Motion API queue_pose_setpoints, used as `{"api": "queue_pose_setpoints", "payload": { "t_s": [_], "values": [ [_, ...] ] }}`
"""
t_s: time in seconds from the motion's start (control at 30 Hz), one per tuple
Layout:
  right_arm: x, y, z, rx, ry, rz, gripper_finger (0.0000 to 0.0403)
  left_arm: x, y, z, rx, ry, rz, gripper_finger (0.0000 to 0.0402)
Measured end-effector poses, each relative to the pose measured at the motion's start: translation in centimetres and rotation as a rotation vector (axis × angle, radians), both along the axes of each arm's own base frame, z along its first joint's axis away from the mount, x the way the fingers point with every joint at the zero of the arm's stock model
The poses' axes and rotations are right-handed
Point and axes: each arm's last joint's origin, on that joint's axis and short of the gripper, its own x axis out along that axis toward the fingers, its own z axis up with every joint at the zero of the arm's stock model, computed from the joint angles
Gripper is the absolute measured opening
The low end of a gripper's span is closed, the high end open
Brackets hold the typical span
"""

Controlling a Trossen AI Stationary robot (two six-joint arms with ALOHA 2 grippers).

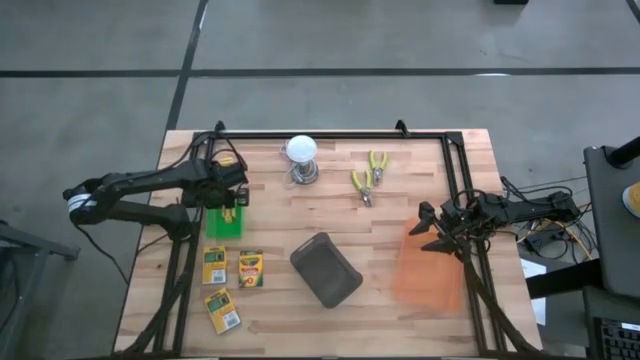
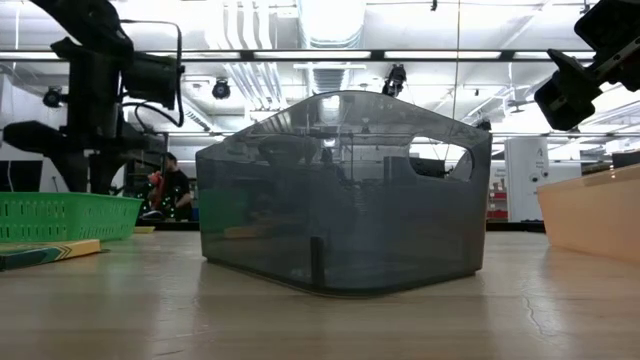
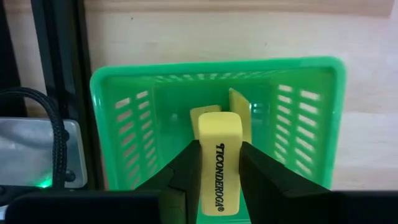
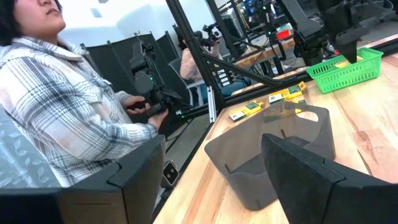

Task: Pick & Place School Supplies
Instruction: Put the yellow eraser into the green bin

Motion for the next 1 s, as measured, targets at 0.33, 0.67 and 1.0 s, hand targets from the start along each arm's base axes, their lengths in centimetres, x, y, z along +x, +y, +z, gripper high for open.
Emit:
{"api": "queue_pose_setpoints", "payload": {
  "t_s": [0.33, 0.67, 1.0],
  "values": [
    [0.0, 0.0, 0.0, 0.0, 0.0, 0.0, 0.0266, -0.2, -0.1, -0.6, 0.0, 0.008, -0.037, 0.0097],
    [0.0, 0.0, 0.0, 0.0, 0.0, 0.0, 0.0258, -0.4, -0.3, -2.8, -0.014, -0.022, -0.062, 0.0097],
    [0.0, 0.0, 0.0, 0.0, 0.0, 0.0, 0.0268, -0.6, -0.4, -3.4, -0.018, -0.029, -0.06, 0.0107]
  ]
}}
